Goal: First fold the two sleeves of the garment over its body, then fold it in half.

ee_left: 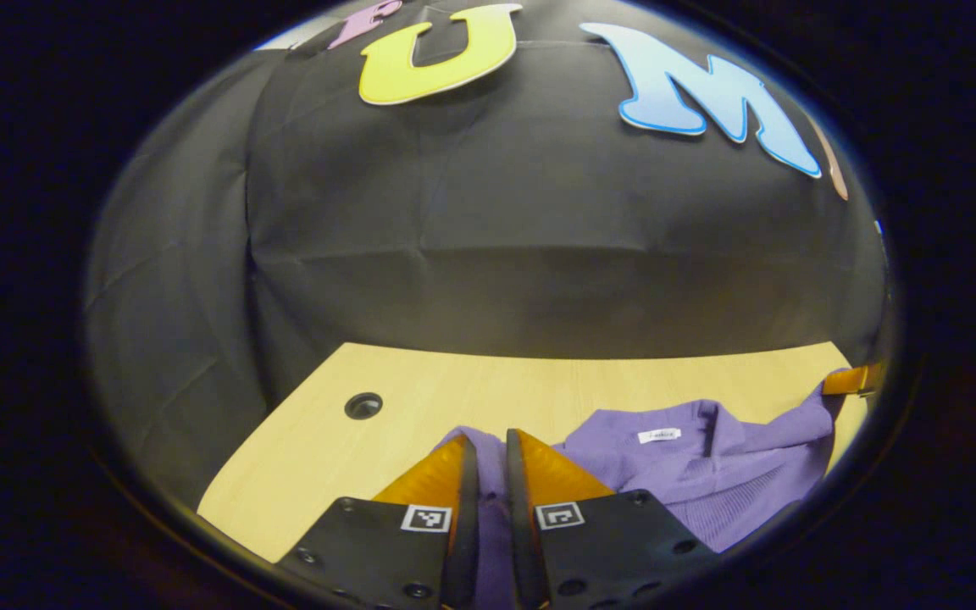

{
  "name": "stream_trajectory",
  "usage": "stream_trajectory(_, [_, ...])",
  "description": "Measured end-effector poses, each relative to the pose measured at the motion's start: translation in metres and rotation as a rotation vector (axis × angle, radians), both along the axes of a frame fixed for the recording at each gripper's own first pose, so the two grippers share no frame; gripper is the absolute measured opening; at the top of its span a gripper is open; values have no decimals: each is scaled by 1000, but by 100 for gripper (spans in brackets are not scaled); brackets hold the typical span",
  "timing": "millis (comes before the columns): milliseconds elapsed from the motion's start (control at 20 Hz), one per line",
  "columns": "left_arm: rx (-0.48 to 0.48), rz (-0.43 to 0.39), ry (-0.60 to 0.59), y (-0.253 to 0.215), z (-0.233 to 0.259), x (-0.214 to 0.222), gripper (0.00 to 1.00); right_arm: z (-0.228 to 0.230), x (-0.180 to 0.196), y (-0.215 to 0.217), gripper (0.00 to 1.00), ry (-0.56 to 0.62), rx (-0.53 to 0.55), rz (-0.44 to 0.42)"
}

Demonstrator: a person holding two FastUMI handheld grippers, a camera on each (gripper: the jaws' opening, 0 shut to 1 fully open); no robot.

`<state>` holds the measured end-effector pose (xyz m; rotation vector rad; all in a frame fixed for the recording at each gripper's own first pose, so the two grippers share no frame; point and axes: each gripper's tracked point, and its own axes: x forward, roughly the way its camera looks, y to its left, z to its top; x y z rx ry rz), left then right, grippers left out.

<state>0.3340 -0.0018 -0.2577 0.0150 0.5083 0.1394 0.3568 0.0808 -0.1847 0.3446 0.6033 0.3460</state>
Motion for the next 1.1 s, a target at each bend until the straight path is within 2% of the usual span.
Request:
stream_trajectory(100, [-11, -15, -1, -6, 3, -2, 27, 10, -5, -8, 28, -30, -37, -8])
stream_trajectory(150, [-19, -24, 3, -9, 6, -5, 34, 18, -7, -12, 31, -47, -53, -10])
stream_trajectory(200, [-24, -36, -5, -13, 10, -7, 42, 27, -13, -16, 50, -62, -64, -12])
stream_trajectory(250, [-24, -46, -19, -16, 18, -9, 50, 36, -19, -19, 55, -79, -74, -15])
stream_trajectory(300, [-28, -58, -37, -19, 26, -12, 60, 45, -24, -23, 81, -101, -88, -28])
stream_trajectory(350, [-33, -70, -53, -22, 34, -17, 70, 56, -31, -27, 88, -123, -98, -39])
stream_trajectory(400, [-35, -82, -69, -24, 43, -24, 80, 65, -39, -28, 89, -146, -105, -47])
stream_trajectory(450, [-35, -94, -84, -25, 52, -29, 82, 77, -49, -29, 89, -168, -112, -52])
stream_trajectory(650, [-61, -127, -155, -27, 93, -64, 89, 118, -93, -27, 90, -258, -154, -70])
stream_trajectory(700, [-62, -135, -176, -27, 106, -76, 91, 128, -108, -27, 94, -283, -165, -77])
stream_trajectory(1100, [-104, -210, -318, -26, 185, -170, 95, 191, -234, -27, 94, -446, -247, -150])
